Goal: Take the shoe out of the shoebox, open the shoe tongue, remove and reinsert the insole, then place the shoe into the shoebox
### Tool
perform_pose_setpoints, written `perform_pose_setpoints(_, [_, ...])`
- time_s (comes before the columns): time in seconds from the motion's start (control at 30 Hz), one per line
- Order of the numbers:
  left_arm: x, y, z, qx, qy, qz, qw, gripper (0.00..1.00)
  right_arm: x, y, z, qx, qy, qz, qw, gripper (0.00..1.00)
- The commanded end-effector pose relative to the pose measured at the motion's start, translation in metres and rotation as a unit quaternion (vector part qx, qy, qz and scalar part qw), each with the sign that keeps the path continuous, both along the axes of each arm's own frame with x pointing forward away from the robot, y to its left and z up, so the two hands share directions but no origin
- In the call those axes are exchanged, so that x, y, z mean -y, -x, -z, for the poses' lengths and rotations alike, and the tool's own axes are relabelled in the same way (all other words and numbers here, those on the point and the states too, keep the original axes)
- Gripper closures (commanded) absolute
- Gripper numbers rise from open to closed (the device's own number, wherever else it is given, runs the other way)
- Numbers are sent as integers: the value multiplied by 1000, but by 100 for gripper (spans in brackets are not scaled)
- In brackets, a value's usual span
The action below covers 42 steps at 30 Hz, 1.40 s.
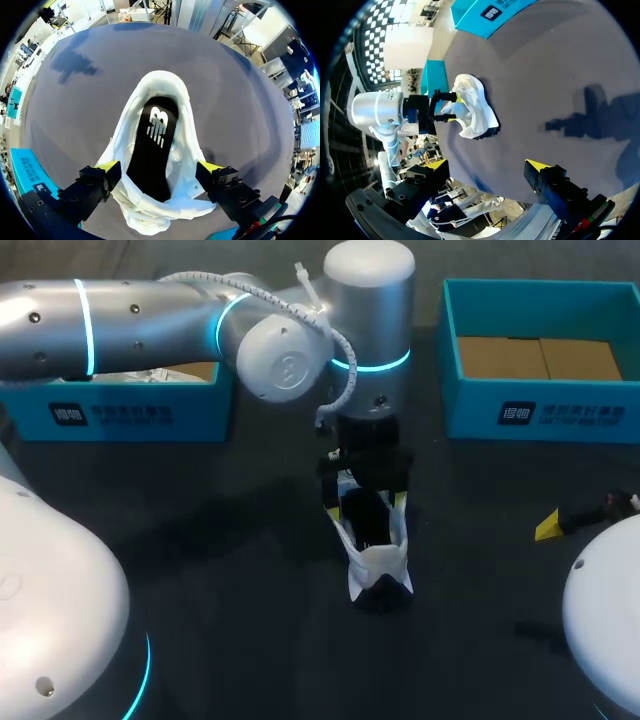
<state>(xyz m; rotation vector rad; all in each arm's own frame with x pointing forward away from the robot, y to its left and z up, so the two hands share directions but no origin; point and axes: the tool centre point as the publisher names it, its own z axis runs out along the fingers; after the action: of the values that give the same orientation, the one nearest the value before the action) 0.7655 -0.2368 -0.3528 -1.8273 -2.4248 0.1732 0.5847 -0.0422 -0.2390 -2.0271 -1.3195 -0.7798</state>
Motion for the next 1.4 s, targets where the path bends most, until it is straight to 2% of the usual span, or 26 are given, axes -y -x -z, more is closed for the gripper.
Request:
perform_pose_setpoints(0.03, [-1, -6, -2, 4, 2, 4, 1000, 0, -1, 1, -1, -1, 2, 1, 1000, 0])
perform_pose_setpoints(0.4, [0, -21, -13, 7, 18, 13, 1000, 0, -1, 1, -1, -1, 2, 1, 1000, 0])
perform_pose_setpoints(0.73, [-1, -32, -40, 12, 32, 28, 999, 0, -1, 1, -1, -1, 2, 1, 1000, 0])
perform_pose_setpoints(0.93, [-6, -31, -53, 17, 37, 40, 998, 0, -1, 1, -1, -1, 2, 1, 1000, 0])
perform_pose_setpoints(1.1, [-11, -44, -67, 25, 50, 39, 998, 0, -1, 1, -1, -1, 2, 1, 1000, 0])
perform_pose_setpoints(1.23, [-9, -55, -60, 30, 52, 30, 998, 0, -1, 1, -1, -1, 2, 1, 1000, 0])
perform_pose_setpoints(1.4, [1, -52, -48, 17, 52, 35, 998, 0, -1, 1, -1, -1, 2, 1, 1000, 0])
